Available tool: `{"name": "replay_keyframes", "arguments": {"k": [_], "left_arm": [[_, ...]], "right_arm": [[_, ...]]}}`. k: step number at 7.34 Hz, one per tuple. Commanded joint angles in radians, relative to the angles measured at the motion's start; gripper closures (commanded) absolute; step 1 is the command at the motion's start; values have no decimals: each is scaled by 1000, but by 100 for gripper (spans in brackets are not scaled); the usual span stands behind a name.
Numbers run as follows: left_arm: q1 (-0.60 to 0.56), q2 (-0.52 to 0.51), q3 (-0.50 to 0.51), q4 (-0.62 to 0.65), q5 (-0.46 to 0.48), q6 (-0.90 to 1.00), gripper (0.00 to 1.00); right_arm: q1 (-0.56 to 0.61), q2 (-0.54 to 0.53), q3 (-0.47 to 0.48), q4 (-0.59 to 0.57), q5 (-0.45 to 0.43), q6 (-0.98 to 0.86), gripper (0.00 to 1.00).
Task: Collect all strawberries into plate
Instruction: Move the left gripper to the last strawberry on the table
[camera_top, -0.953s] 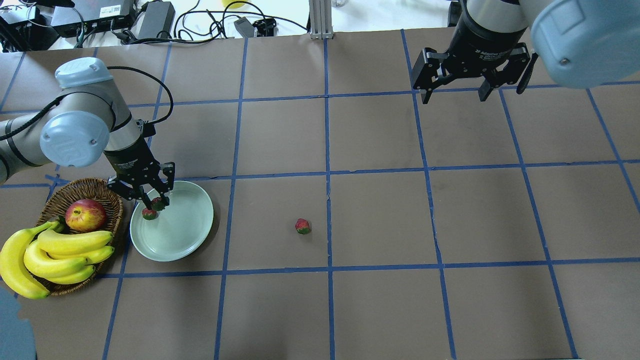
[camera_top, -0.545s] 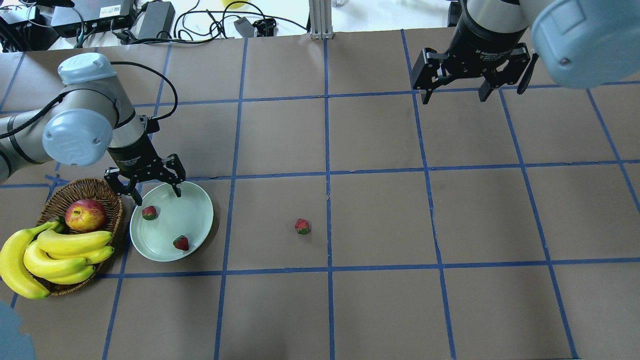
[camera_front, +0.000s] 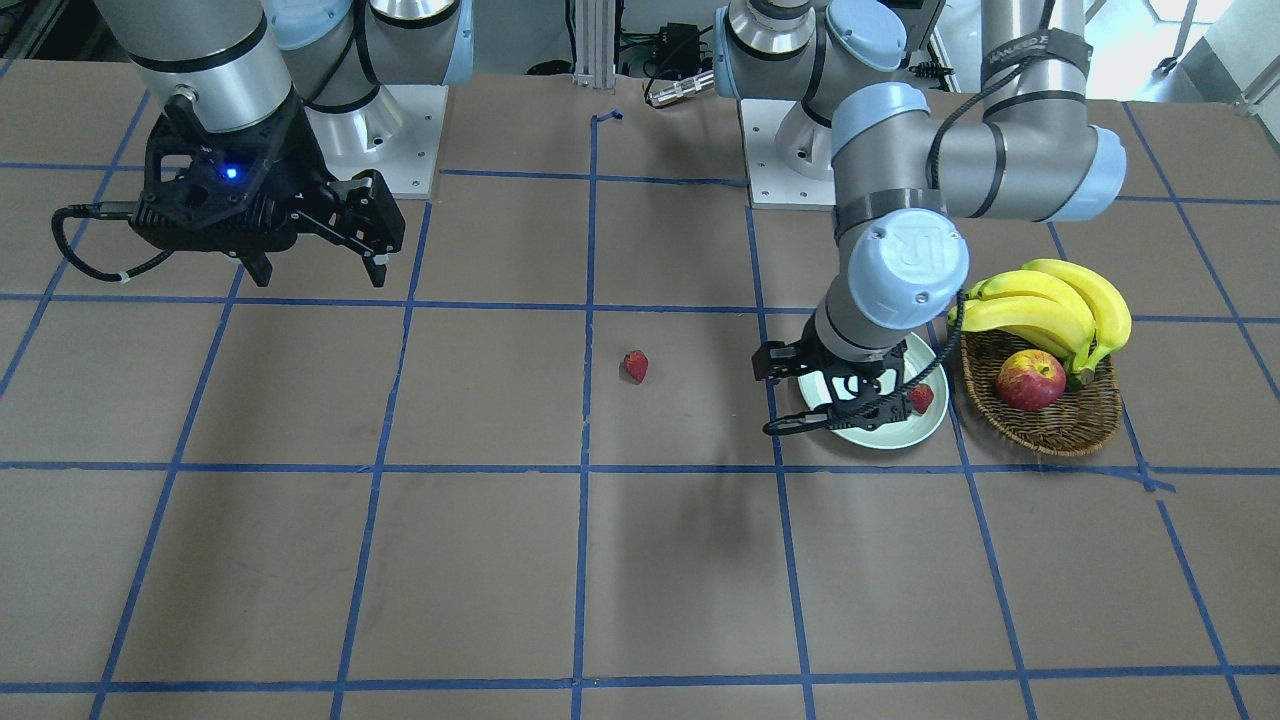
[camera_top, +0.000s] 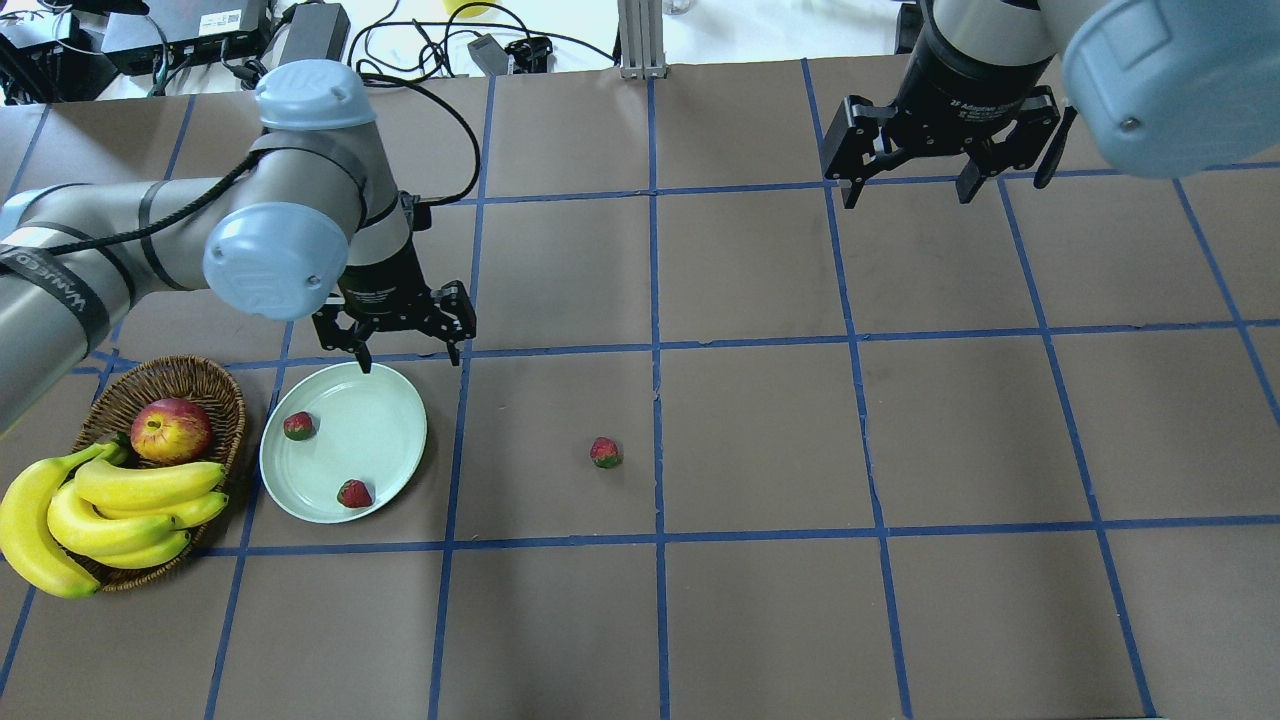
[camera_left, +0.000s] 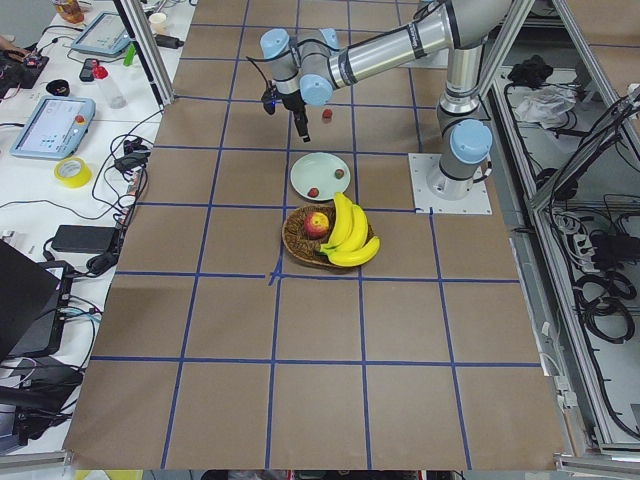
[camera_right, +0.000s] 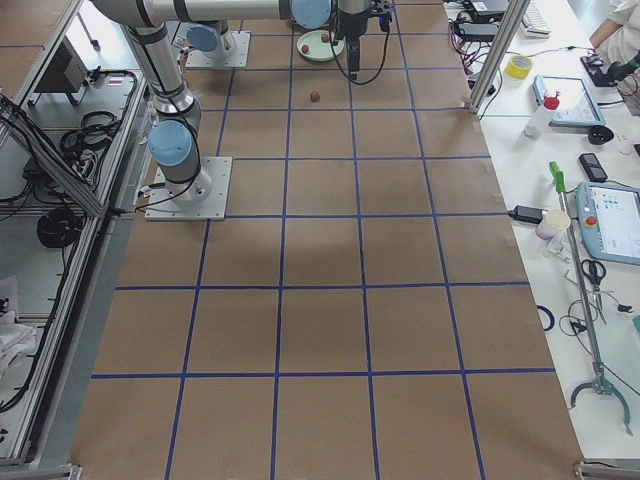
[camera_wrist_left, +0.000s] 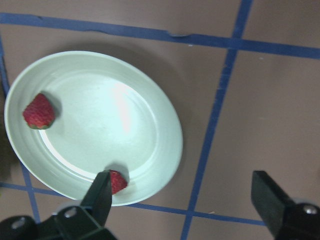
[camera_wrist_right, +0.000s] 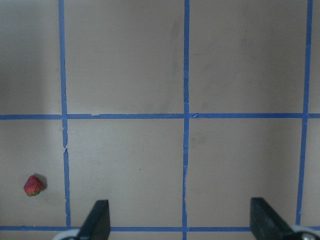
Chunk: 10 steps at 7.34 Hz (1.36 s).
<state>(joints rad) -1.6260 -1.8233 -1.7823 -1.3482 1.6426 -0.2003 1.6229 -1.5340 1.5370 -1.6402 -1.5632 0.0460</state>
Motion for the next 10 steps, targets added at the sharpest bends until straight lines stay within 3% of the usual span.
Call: {"name": "replay_keyframes", "arguments": {"k": [1, 3, 5, 8, 9, 10], "left_arm": [[-99, -19, -15, 96, -159, -160, 0], [-162, -45, -87, 209, -193, -233, 0], [-166, -74, -196, 366, -363, -339, 0], [-173, -120, -209, 383, -369, -381, 3], [-182, -126, -210, 383, -369, -407, 26], [-184, -129, -216, 380, -374, -416, 56]], "right_arm": [[0, 0, 0, -1, 0, 0, 0], [-1, 0, 0, 0, -1, 0, 0], [0, 0, 0, 0, -1, 0, 0], [-1, 1, 0, 2, -1, 0, 0], [0, 0, 0, 2, -1, 0, 0], [0, 0, 0, 2, 0, 0, 0]]}}
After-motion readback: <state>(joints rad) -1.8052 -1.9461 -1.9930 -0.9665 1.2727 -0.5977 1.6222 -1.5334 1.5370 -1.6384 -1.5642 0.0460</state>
